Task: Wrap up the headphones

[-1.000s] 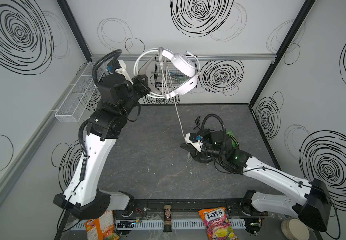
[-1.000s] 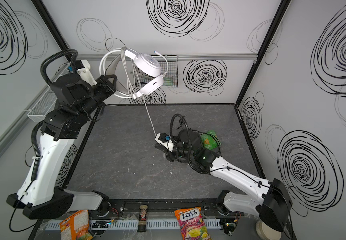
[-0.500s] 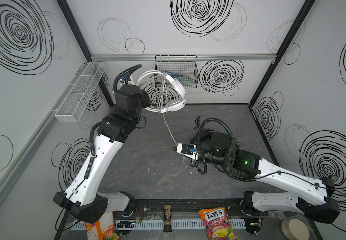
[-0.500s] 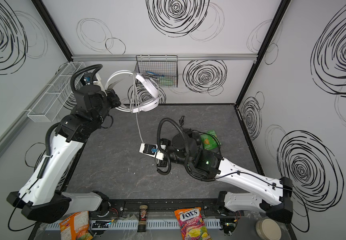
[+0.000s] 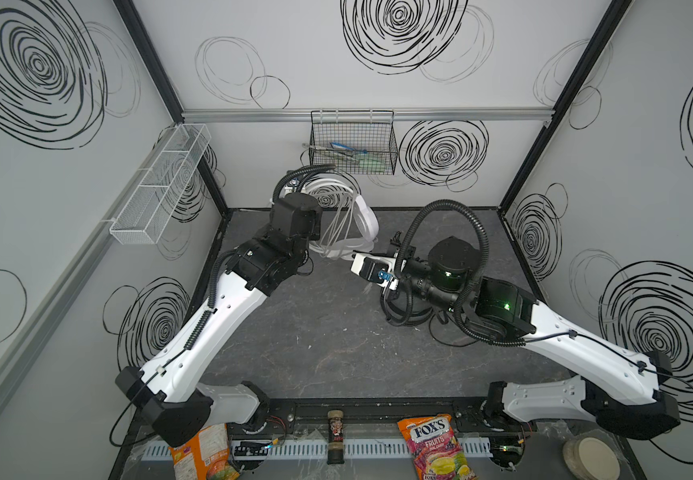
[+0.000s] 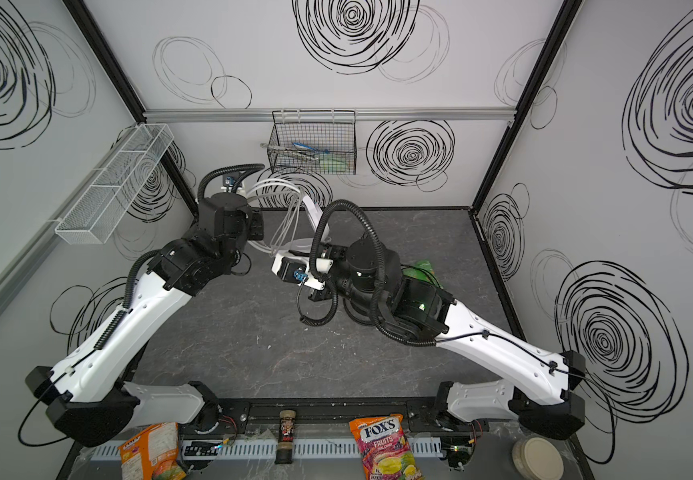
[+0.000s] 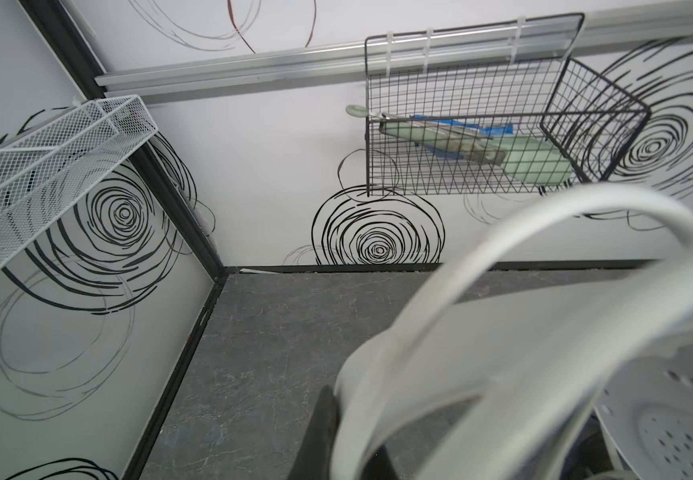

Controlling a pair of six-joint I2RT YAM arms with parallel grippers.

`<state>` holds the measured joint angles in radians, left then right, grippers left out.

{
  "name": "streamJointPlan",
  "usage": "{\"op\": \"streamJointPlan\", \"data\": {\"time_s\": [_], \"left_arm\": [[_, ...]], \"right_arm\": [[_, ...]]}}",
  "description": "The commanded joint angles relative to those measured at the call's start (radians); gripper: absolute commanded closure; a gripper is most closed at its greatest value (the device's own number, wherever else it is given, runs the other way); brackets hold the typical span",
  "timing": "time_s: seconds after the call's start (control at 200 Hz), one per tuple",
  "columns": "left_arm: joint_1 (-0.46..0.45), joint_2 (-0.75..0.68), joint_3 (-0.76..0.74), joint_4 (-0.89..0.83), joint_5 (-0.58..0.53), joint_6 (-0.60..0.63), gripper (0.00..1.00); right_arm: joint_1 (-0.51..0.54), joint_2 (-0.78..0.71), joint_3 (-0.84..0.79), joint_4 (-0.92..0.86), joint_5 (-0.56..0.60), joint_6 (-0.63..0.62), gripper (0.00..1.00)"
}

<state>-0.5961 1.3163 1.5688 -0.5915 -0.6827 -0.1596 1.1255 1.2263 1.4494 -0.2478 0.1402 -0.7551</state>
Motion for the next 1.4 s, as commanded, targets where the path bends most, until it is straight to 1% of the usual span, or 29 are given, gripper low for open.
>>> {"op": "streamJointPlan", "data": {"time_s": [0.0, 0.085, 0.205, 0.285, 0.355, 0.425, 0.47, 0.61, 0.695, 0.841, 0.921, 1.151, 1.256, 1.396], "left_arm": [[-0.034, -0.052, -0.005, 0.032, -0.092, 0.062, 1.00], [-0.058, -0.048, -0.009, -0.007, -0.107, 0.088, 1.00], [-0.095, -0.036, 0.001, -0.067, -0.092, 0.120, 1.00], [-0.108, -0.020, 0.023, -0.123, -0.039, 0.124, 1.00], [-0.107, -0.015, 0.037, -0.162, 0.039, 0.112, 1.00], [-0.110, -0.021, 0.042, -0.189, 0.113, 0.097, 1.00], [-0.113, -0.027, 0.041, -0.209, 0.150, 0.084, 1.00], [-0.108, -0.085, 0.003, -0.199, 0.305, 0.044, 1.00], [-0.105, -0.105, -0.002, -0.191, 0.394, 0.028, 1.00], [-0.095, -0.152, -0.035, -0.122, 0.572, 0.026, 1.00], [-0.093, -0.167, -0.042, -0.092, 0.651, 0.025, 1.00], [-0.084, -0.197, -0.035, -0.040, 0.781, 0.003, 1.00], [-0.083, -0.200, -0.002, -0.023, 0.830, -0.016, 1.00], [-0.083, -0.208, 0.035, -0.003, 0.879, -0.035, 1.00]], "right_arm": [[-0.034, 0.010, 0.042, -0.009, 0.069, -0.114, 1.00], [-0.067, 0.018, 0.043, -0.009, 0.111, -0.157, 1.00], [-0.111, 0.027, 0.045, 0.009, 0.161, -0.200, 0.99], [-0.133, 0.029, 0.041, 0.021, 0.175, -0.228, 0.98], [-0.158, 0.026, 0.035, 0.035, 0.175, -0.234, 0.97], [-0.190, 0.020, 0.028, 0.054, 0.161, -0.227, 0.94], [-0.218, 0.014, 0.024, 0.066, 0.145, -0.209, 0.92], [-0.306, 0.004, 0.024, 0.085, 0.077, -0.128, 0.91], [-0.343, -0.006, 0.015, 0.100, 0.031, -0.066, 0.90], [-0.386, -0.036, -0.027, 0.147, -0.044, 0.014, 0.89], [-0.416, -0.058, -0.044, 0.171, -0.094, 0.052, 0.88], [-0.519, -0.124, -0.108, 0.247, -0.224, 0.154, 0.81], [-0.536, -0.143, -0.145, 0.273, -0.269, 0.177, 0.79], [-0.566, -0.149, -0.192, 0.321, -0.315, 0.228, 0.79]]}}
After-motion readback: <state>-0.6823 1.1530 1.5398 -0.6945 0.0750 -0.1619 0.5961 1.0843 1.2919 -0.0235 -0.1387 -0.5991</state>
